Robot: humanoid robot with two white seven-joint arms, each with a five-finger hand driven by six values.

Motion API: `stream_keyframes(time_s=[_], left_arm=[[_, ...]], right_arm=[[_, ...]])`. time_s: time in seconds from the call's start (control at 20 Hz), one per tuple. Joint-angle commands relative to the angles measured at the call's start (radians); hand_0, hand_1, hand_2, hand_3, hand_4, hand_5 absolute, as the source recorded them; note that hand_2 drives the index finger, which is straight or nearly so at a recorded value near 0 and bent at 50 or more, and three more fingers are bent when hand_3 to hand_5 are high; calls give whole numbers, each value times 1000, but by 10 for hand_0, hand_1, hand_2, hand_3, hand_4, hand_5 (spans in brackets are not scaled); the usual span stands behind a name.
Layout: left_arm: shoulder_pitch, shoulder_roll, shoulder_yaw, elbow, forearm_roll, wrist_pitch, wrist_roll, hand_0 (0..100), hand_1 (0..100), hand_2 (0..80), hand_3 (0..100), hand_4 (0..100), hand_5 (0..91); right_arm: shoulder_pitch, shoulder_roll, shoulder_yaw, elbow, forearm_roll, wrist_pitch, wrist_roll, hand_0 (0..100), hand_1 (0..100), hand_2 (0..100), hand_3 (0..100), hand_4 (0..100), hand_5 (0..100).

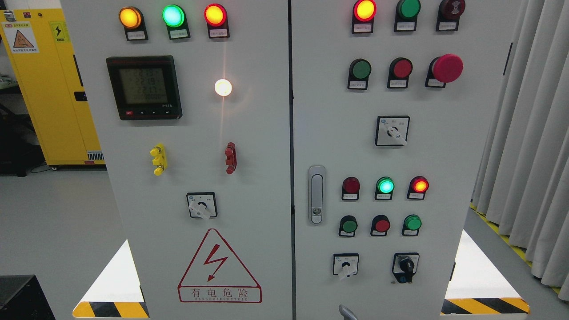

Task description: Press green start button

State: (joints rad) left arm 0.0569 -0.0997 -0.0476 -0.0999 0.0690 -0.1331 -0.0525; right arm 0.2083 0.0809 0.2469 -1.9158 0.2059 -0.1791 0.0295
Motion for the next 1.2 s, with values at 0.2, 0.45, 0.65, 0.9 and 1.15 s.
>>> stream_keyframes(time_s=[0.2,0.45,0.65,0.9,1.15], left_arm=[[0,0,0,0,0,0,0,120,556,0,0,0,0],[0,0,0,0,0,0,0,120,556,0,0,0,0],[0,0,0,0,0,0,0,120,556,0,0,0,0],[0,0,0,0,0,0,0,120,556,0,0,0,0],[0,0,0,0,0,0,0,120,556,0,0,0,0]], right_arm=[[-1,0,-5,1,0,0,0,536,644,0,0,12,0],[-1,0,-9,-2,-2,0,0,536,644,0,0,13,0],[-3,0,-17,-5,-2,0,-2,537,644,0,0,15,0],[-35,3,-53,-29,70,3,0,485,768,0,173,191,116],[-85,2,-146,-20,470,-40,-72,596,881,0,735,880,897]])
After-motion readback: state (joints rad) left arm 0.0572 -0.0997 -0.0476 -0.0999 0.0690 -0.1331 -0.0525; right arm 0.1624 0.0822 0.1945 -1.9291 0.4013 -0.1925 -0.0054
